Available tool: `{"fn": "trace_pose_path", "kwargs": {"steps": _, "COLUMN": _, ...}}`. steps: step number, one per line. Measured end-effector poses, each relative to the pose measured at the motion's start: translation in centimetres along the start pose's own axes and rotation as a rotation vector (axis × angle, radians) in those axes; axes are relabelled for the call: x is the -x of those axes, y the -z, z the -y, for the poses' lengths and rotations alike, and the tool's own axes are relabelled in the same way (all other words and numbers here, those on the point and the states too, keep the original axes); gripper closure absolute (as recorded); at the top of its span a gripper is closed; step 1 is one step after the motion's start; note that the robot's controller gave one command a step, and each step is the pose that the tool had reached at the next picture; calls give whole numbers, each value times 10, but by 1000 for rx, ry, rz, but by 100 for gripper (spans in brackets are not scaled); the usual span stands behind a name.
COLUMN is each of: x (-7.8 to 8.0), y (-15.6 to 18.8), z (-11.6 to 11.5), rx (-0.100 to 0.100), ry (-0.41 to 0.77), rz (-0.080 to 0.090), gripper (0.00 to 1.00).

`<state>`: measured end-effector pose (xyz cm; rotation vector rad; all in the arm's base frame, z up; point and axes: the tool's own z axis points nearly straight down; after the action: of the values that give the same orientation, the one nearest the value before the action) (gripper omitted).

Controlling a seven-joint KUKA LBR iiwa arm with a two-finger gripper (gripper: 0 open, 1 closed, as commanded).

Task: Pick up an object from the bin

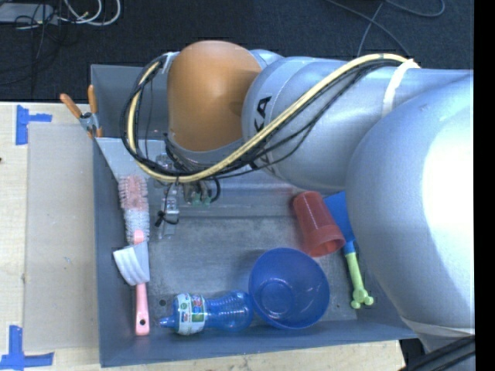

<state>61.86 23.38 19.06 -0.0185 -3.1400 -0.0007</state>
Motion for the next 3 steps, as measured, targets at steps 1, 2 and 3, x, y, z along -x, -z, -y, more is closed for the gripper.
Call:
{"fn": "trace_pose_path", "kwargs": {"steps": 1, "x": 0, "y": 0, "z": 0, "rx": 0, "ry": 0, "rz": 0, "gripper": 100}}
{"fn": "trace_pose_path", "kwargs": {"steps": 2, "x": 0, "y": 0, "z": 0, "rx": 0, "ry": 0, "rz": 0, "gripper": 100}}
{"fn": "trace_pose_path", "kwargs": {"steps": 3, "x": -43, "y": -53, "z": 12, "rx": 0, "ry": 18, "rz": 1, "gripper": 100}}
